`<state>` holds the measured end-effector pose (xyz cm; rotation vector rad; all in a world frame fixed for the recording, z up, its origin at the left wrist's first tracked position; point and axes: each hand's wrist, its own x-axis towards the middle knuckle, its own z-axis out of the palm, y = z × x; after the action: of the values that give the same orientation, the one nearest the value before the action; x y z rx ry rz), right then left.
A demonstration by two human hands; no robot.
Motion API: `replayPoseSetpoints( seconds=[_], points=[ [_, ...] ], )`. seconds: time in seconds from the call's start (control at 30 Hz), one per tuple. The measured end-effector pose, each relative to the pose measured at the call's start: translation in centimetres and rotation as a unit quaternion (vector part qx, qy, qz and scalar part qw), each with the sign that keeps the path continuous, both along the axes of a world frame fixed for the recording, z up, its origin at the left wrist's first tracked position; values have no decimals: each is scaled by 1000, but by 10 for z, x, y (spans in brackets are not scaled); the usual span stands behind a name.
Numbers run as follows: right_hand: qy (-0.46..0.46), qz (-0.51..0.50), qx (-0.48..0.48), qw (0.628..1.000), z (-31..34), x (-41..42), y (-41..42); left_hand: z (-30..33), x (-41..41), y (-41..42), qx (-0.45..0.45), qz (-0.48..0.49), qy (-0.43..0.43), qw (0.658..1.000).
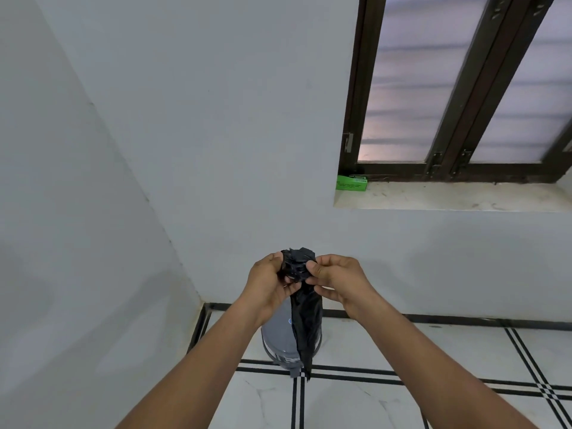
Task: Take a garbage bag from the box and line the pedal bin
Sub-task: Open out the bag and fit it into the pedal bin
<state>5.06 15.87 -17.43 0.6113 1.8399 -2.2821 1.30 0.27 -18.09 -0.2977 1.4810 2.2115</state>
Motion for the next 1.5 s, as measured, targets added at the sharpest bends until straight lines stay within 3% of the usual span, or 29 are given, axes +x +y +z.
replayPoseSetpoints(
  seconds=[0.27,0.47,0.53,0.6,0.67,0.8,0.9,0.97,1.03,1.1,1.27,1.37,1.43,1.5],
  points=[
    [72,15,43,996,5,-12,-17,2,-14,-24,98,-15,33,995],
    [113,139,133,975,-8,-20,-27,18,-32,-30,153,-13,20,988],
    [107,85,86,987,-9,-27,-30,23,-36,-35,92,5,49,995],
    [68,23,-14,997,-2,-32,-32,16,-40,-42,-65,9,119,991],
    [50,-12,-103,993,7,-38,-31,3,-36,-50,-183,-49,161,968],
    [26,-63,-196,978,19,-49,-32,-23,-22,-49,-186,-263,133,937],
    [19,-70,-236,969,25,-50,-27,-27,-22,-39,-211,-203,143,946],
    [36,-50,-178,982,25,-47,-22,-20,-28,-33,-164,-155,105,969],
    [42,10,-9,999,23,-36,-20,-10,-31,-28,-115,-128,84,981],
    [21,77,87,993,18,-25,-20,-2,-33,-24,-100,-93,82,987],
    [-54,158,45,985,8,-6,-19,0,-38,-16,-146,3,82,986],
    [-11,46,6,999,6,-6,-27,-1,-31,-14,-105,-28,85,990],
    [23,-19,19,999,5,-9,-30,4,-20,-15,-39,-95,85,991],
    [48,-66,47,996,0,-12,-29,6,-11,-18,-39,-146,60,987]
  ],
)
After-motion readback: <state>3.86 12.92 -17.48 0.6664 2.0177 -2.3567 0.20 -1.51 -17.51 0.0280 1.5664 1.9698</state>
